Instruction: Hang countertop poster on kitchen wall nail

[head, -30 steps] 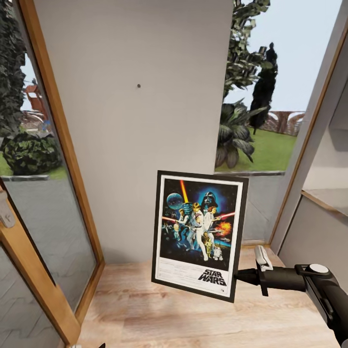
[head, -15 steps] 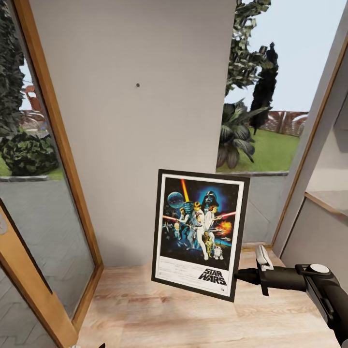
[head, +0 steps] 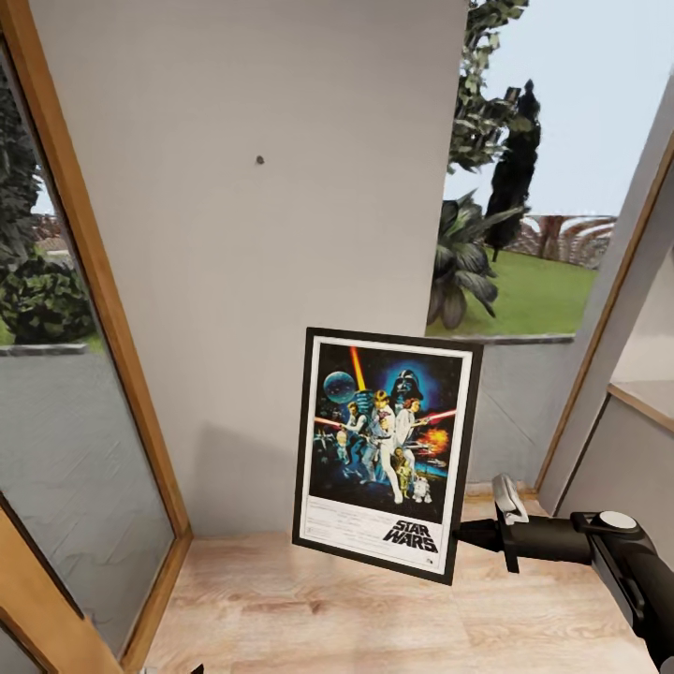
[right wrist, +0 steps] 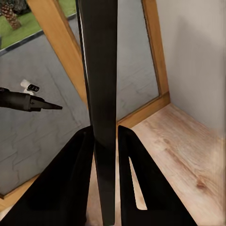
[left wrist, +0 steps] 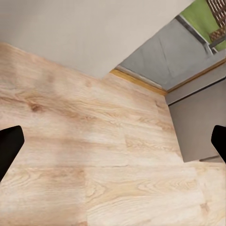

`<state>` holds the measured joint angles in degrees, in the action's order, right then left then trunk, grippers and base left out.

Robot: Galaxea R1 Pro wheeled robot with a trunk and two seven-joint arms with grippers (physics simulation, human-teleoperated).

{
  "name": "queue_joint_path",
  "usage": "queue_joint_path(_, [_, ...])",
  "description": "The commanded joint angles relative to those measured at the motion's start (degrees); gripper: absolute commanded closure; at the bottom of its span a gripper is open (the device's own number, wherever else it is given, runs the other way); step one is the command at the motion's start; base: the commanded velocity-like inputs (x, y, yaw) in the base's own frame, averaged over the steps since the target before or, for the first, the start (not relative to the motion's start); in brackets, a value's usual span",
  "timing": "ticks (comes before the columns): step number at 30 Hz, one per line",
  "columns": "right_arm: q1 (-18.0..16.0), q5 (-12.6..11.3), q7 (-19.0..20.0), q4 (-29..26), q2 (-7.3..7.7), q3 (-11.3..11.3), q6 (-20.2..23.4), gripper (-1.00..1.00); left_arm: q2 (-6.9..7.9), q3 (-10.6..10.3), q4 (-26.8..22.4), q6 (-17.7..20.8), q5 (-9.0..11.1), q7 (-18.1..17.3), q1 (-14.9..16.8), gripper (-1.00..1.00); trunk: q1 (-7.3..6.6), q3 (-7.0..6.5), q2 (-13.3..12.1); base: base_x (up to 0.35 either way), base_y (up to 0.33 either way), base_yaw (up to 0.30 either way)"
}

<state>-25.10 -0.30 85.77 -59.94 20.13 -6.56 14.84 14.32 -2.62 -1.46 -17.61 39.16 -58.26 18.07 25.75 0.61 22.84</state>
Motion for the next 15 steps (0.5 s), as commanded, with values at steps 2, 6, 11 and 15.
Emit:
queue_joint_path(2, [-0.03, -0.05, 0.36, 0.00, 0.00, -0.04, 0.80, 1.00, -0.02, -0.28, 0.05, -0.32, 0.22, -0.10, 0.04, -1.00, 0.04, 0.06, 0.08, 0.067, 0.000, 0.000])
queue_joint_path(6, [-0.06, -0.99, 0.29, -0.65, -1.00, 0.10, 0.92, 1.00, -0.14, -0.36, 0.13, -0.20, 0.14, -0.08, 0.00, -1.00, 0.04, 0.06, 0.08, 0.024, 0.000, 0.000])
queue_joint_path(11, [-0.42, -1.28, 0.13, -9.21, -2.31, 0.15, 5.24, 1.00, -0.16, -0.35, 0.14, -0.15, 0.13, 0.00, -0.67, -1.00, 0.04, 0.06, 0.08, 0.002, 0.000, 0.000])
queue_joint_path(15, [-0.94, -1.28, 0.05, -15.42, -3.50, 0.23, 10.82, 1.00, -0.16, -0.33, 0.14, -0.21, 0.13, -0.01, -1.52, -1.00, 0.04, 0.06, 0.08, 0.000, 0.000, 0.000])
